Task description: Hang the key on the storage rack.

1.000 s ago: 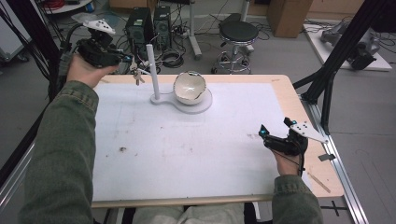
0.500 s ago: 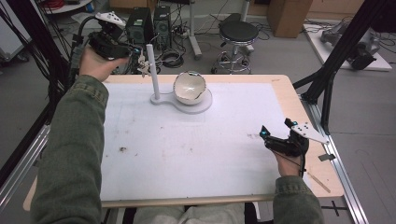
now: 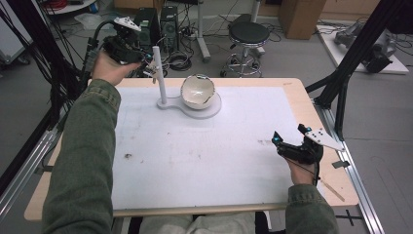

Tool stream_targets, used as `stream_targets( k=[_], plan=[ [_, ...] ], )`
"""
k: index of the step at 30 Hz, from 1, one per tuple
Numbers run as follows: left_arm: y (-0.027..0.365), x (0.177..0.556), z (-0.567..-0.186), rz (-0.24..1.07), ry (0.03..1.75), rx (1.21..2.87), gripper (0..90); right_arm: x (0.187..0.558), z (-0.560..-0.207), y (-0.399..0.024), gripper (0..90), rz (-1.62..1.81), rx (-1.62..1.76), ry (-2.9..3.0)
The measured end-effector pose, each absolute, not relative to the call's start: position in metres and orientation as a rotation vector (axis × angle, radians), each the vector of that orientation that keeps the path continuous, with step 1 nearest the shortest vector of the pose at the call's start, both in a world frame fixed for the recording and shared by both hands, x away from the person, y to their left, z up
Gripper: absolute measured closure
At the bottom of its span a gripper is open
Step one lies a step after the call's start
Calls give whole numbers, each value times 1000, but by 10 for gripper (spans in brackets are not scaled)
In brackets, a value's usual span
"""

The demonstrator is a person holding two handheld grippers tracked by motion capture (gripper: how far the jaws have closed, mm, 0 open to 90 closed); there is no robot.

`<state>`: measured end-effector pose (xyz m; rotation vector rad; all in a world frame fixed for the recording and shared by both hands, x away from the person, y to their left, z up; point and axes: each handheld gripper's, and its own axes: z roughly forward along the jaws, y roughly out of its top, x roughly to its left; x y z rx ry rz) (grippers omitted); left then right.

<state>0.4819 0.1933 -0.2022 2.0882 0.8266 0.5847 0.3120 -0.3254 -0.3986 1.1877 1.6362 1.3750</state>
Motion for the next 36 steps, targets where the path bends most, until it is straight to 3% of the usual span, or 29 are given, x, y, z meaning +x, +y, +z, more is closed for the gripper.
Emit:
stream_targets(
  k=[36],
  plan=[
    [181, 502, -229, 666, 935, 2038, 886, 312, -399, -328, 7, 1375, 1194, 1633]
  ],
)
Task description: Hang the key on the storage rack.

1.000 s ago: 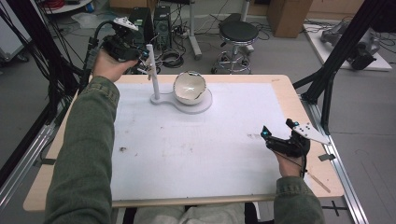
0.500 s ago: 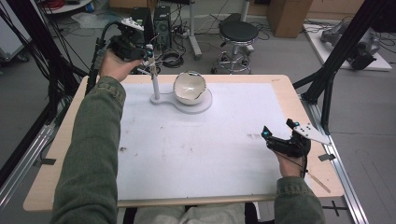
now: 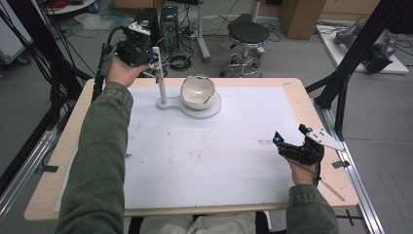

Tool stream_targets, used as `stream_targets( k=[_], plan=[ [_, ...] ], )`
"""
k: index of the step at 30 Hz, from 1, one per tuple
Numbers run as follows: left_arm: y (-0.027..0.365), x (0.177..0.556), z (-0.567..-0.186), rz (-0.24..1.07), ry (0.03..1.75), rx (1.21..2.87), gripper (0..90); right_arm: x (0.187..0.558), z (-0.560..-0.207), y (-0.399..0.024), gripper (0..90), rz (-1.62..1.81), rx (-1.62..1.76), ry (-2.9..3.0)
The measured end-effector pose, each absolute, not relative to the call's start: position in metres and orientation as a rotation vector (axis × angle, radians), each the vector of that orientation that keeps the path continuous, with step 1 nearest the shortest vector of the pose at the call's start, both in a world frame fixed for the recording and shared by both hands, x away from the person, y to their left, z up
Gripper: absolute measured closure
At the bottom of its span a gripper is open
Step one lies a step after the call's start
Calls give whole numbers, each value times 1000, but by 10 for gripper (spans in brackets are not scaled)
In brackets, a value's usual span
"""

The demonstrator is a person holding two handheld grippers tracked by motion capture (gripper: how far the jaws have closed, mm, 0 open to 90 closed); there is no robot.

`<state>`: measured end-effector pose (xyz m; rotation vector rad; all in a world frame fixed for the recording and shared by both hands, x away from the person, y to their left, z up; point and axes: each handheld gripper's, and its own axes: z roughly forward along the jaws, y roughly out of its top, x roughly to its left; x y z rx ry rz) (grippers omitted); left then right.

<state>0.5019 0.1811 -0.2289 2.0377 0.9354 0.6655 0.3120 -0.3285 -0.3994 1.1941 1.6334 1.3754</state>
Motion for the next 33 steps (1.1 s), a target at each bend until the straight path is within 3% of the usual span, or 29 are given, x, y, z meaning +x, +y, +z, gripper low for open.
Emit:
stream_targets(
  k=[7, 12, 19, 33],
  plan=[
    [199, 498, -241, 648, 983, 1995, 880, 312, -400, -328, 7, 1374, 1192, 1635],
    [208, 497, -246, 563, 1004, 1998, 778, 312, -400, -327, 7, 1372, 1190, 1635],
    [212, 500, -252, 422, 1049, 1984, 502, 313, -400, -326, 7, 1371, 1187, 1639],
    [219, 489, -260, 484, 1040, 1949, 129, 314, -400, -326, 7, 1372, 1191, 1636]
  ],
)
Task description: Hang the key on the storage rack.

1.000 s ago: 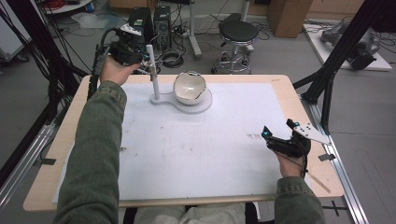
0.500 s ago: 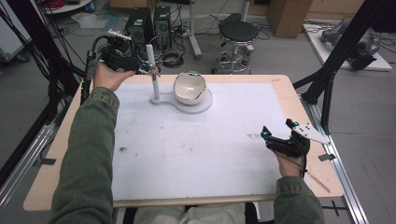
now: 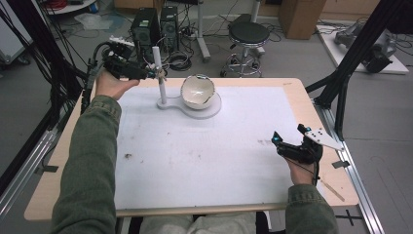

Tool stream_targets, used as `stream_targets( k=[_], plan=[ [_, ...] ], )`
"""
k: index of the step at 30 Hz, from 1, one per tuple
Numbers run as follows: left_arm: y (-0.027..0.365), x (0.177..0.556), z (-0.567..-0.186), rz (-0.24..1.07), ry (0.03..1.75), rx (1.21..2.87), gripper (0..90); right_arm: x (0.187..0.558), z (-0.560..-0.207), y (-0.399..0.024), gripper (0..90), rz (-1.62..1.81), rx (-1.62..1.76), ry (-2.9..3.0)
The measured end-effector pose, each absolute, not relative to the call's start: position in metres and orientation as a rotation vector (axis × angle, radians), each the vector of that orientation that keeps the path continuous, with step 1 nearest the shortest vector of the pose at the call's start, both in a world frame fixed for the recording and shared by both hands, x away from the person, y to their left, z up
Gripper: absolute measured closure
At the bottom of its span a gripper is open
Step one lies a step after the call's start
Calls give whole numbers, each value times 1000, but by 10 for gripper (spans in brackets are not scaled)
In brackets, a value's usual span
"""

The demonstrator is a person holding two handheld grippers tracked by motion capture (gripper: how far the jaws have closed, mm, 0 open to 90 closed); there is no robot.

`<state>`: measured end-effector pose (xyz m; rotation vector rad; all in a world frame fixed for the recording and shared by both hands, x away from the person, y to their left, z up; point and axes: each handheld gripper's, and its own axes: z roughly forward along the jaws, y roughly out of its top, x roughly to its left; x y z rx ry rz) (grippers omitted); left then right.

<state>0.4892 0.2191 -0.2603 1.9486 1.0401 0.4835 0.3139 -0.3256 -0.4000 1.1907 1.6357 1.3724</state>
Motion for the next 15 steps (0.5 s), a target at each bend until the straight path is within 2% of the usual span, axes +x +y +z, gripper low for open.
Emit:
stream_targets(
  k=[4, 15],
  plan=[
    [224, 485, -262, 493, 1065, 1936, 16, 313, -400, -326, 7, 1371, 1192, 1637],
    [236, 466, -278, 488, 1033, 1904, 16, 313, -400, -324, 7, 1365, 1191, 1634]
  ],
)
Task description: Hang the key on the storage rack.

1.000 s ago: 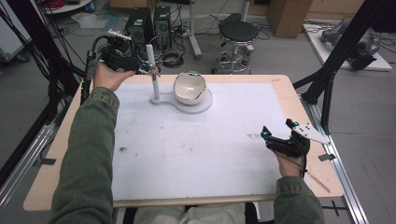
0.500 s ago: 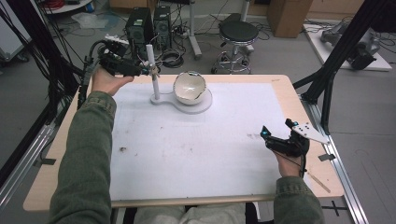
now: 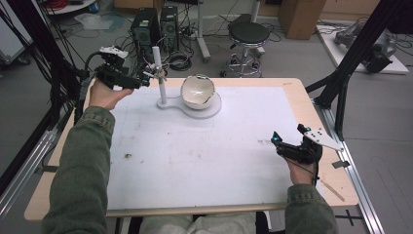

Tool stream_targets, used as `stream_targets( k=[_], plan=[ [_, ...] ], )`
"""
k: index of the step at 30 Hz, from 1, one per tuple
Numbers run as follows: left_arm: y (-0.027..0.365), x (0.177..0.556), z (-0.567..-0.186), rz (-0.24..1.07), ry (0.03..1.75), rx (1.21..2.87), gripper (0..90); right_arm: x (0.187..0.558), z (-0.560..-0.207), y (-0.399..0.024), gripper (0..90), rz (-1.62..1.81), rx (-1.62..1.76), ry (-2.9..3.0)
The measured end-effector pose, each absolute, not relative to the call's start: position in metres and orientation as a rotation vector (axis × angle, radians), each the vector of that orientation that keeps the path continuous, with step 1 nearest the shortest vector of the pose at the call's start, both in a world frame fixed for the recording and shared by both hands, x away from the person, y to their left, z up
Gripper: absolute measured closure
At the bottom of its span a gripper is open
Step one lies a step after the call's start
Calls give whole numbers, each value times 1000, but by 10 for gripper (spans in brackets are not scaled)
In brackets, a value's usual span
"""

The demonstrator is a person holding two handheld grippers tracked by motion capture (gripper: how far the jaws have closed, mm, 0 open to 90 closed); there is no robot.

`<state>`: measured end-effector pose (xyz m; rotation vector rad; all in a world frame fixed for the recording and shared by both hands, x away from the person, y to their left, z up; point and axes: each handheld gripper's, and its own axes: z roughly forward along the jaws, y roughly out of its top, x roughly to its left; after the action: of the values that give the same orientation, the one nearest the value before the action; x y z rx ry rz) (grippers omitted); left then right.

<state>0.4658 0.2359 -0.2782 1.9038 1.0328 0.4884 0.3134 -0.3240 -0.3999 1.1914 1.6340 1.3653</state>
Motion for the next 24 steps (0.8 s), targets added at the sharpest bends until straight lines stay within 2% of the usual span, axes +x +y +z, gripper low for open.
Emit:
stream_targets(
  k=[24],
  plan=[
    [255, 433, -297, 528, 1002, 1832, 16, 314, -400, -322, 7, 1364, 1195, 1635]
  ],
)
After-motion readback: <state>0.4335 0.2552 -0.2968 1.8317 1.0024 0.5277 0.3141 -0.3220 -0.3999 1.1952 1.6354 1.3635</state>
